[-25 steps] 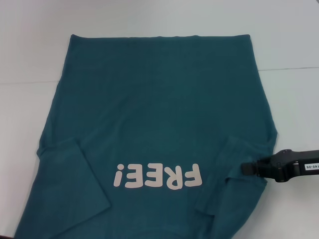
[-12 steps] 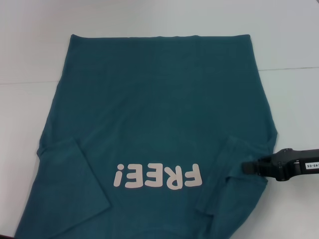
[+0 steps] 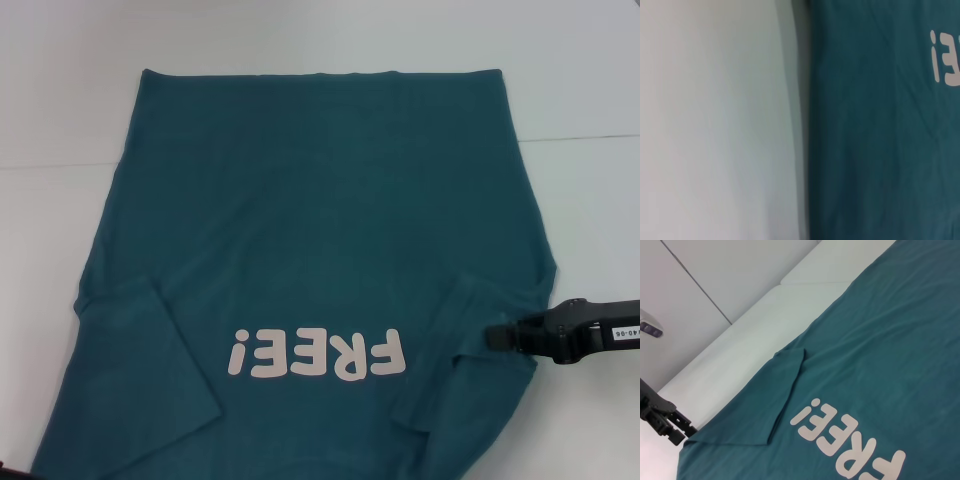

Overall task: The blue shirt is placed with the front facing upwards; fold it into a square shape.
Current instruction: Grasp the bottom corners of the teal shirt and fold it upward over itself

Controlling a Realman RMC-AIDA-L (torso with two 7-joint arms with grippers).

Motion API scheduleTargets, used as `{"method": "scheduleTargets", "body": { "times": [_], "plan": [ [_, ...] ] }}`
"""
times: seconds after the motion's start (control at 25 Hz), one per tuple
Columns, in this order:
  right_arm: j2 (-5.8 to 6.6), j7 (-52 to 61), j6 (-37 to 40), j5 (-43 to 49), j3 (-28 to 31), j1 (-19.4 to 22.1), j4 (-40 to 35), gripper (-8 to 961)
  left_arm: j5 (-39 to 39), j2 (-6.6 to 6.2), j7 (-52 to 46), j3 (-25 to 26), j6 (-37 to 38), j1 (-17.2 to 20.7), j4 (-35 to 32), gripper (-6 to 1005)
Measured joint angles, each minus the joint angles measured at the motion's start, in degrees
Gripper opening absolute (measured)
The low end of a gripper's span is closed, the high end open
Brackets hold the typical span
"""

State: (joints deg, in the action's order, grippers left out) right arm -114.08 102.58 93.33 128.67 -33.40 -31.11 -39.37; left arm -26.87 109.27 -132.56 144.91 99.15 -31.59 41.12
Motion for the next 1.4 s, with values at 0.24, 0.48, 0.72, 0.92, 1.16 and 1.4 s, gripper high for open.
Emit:
{"method": "scheduleTargets", "body": {
  "times": [0.24,0.48,0.72,0.92,1.16,1.4],
  "plan": [
    [0.04,-0.12,0.01,0.00,0.00,0.00,0.00,34,-0.54,0.12,0.03,0.37,0.96,-0.66,-1.24,872],
    [0.07,-0.28,0.01,0.00,0.00,0.00,0.00,34,-0.51,0.21,-0.05,0.51,1.75,-1.27,-1.57,872],
    [0.09,-0.37,-0.03,0.00,0.00,0.01,0.00,35,0.39,-0.08,-0.77,0.45,0.27,-1.21,-1.58,872],
    [0.09,-0.37,-0.06,0.00,0.00,0.06,0.00,35,1.58,-0.26,-1.51,0.22,-0.21,-0.96,-1.13,872],
    [0.09,-0.37,-0.09,0.00,0.00,0.03,0.00,35,2.79,-0.31,-2.01,0.58,-0.29,-1.01,-0.87,869],
    [0.09,-0.37,-0.09,0.00,0.00,-0.01,0.00,34,2.95,-0.51,-2.15,0.64,-0.60,-0.94,-0.69,870]
  ]
}}
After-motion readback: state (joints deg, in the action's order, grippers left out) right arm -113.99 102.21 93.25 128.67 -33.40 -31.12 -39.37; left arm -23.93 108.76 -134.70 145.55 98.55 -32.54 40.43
